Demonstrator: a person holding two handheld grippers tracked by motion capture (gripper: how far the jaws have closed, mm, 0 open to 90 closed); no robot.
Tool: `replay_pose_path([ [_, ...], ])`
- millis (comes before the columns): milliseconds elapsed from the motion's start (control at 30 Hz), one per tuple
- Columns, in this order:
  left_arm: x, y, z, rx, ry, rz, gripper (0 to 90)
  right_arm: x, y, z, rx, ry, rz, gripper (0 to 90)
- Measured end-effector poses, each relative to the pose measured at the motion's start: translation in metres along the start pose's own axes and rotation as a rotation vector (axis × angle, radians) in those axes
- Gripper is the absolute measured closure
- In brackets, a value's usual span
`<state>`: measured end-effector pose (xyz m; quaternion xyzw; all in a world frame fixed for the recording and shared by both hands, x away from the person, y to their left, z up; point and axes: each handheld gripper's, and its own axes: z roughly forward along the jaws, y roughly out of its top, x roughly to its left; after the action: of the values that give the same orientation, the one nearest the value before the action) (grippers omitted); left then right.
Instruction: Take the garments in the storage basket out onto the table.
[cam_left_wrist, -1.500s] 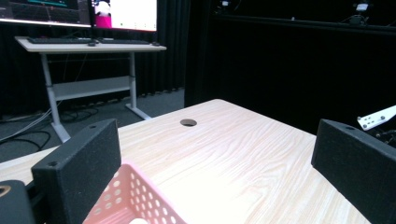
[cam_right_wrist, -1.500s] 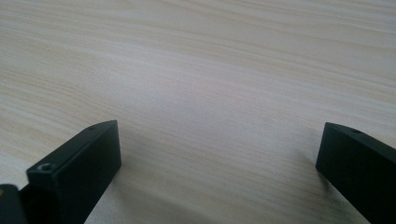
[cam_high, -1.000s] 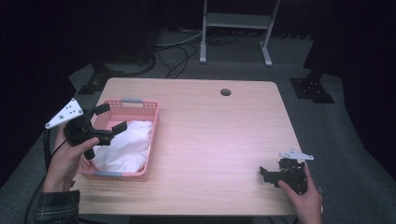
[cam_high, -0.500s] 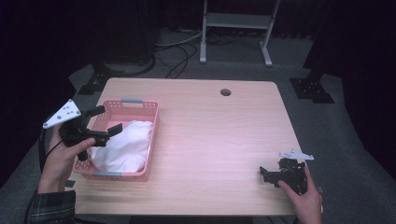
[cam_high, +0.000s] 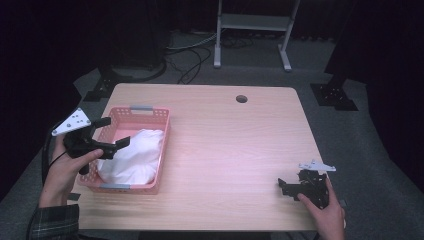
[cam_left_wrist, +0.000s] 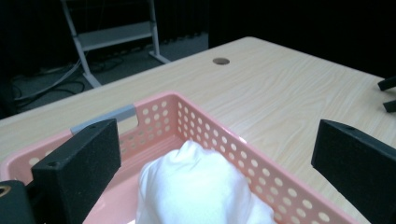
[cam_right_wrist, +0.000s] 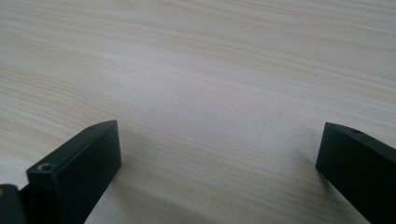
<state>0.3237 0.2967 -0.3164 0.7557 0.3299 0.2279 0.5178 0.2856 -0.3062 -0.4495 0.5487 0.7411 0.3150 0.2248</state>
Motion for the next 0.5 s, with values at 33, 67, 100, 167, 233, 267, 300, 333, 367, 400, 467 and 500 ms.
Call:
replay_pose_path([
  [33, 0.0002, -0.0003, 0.0003, 0.011, 0.003, 0.001, 1.0, 0.0000, 0.0000, 0.0000, 0.000, 0.000, 0.000, 0.0],
  [67, 0.0004, -0.0005, 0.0005, 0.021, 0.004, 0.002, 1.0, 0.0000, 0.0000, 0.0000, 0.000, 0.000, 0.000, 0.0],
  [100, 0.0006, -0.0007, 0.0009, 0.028, 0.006, 0.003, 1.0, 0.0000, 0.0000, 0.0000, 0.000, 0.000, 0.000, 0.0],
  [167, 0.0011, -0.0010, 0.0014, 0.041, 0.011, 0.003, 1.0, 0.0000, 0.0000, 0.0000, 0.000, 0.000, 0.000, 0.0],
  [233, 0.0017, -0.0013, 0.0024, 0.055, 0.012, 0.004, 1.0, 0.0000, 0.0000, 0.0000, 0.000, 0.000, 0.000, 0.0],
  [267, 0.0020, -0.0013, 0.0030, 0.064, 0.014, 0.006, 1.0, 0.0000, 0.0000, 0.0000, 0.000, 0.000, 0.000, 0.0],
  [300, 0.0023, -0.0012, 0.0036, 0.073, 0.016, 0.010, 1.0, 0.0000, 0.0000, 0.0000, 0.000, 0.000, 0.000, 0.0],
  [333, 0.0026, -0.0011, 0.0043, 0.083, 0.017, 0.012, 1.0, 0.0000, 0.0000, 0.0000, 0.000, 0.000, 0.000, 0.0],
  [367, 0.0028, -0.0011, 0.0053, 0.088, 0.022, 0.012, 1.0, 0.0000, 0.0000, 0.0000, 0.000, 0.000, 0.000, 0.0],
  [400, 0.0030, -0.0012, 0.0062, 0.098, 0.022, 0.016, 1.1, 0.0000, 0.0000, 0.0000, 0.000, 0.000, 0.000, 0.0],
  [467, 0.0035, -0.0019, 0.0083, 0.115, 0.023, 0.020, 1.0, 0.0000, 0.0000, 0.0000, 0.000, 0.000, 0.000, 0.0],
  [500, 0.0037, -0.0023, 0.0095, 0.124, 0.025, 0.023, 1.0, 0.0000, 0.0000, 0.0000, 0.000, 0.000, 0.000, 0.0],
])
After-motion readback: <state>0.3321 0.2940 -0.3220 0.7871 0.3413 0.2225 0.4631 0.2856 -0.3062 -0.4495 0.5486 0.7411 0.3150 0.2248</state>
